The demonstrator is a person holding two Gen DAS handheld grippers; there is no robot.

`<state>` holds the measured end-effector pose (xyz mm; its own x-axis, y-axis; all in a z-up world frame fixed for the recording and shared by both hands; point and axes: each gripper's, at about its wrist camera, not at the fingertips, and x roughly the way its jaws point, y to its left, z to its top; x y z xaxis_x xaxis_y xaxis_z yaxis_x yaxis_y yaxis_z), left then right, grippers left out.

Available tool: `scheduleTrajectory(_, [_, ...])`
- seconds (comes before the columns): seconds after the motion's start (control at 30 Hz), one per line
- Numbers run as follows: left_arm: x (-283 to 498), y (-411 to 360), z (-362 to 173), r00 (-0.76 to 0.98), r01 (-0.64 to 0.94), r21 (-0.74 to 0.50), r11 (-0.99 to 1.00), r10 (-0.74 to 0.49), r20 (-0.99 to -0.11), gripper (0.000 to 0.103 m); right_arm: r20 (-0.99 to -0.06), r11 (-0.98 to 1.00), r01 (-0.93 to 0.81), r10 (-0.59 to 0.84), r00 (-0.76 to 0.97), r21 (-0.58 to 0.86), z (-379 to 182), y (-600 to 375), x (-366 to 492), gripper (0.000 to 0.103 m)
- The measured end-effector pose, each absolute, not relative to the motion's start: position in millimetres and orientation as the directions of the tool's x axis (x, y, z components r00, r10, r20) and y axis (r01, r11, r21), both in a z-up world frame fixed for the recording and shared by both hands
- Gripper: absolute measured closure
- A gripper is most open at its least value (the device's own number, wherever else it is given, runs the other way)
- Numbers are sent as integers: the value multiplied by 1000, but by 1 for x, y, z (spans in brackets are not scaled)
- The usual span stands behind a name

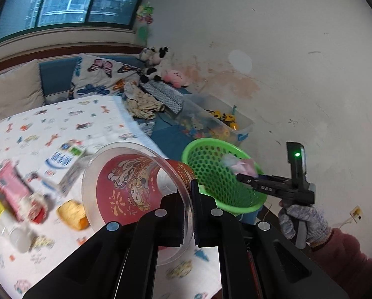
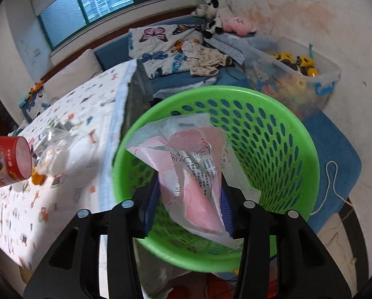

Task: Collect trash
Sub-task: 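Drop the pink bag into the green basket while the left tool drops the red cup in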

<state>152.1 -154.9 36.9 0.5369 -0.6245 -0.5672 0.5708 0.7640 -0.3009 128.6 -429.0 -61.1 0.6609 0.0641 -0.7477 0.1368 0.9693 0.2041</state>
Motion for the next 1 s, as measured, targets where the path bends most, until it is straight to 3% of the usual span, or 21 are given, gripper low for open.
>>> scheduleTrajectory(0.27, [175,-204,41,501,612,-289,736,-643,-579,97,-749,962,158,66,660,224,-71,-448,136,37])
scheduleTrajectory(1.0, [218,-341,-6,359,691,-247,679,-619,-698,97,-735,962,176,34,678,207,-67,-476,96,29])
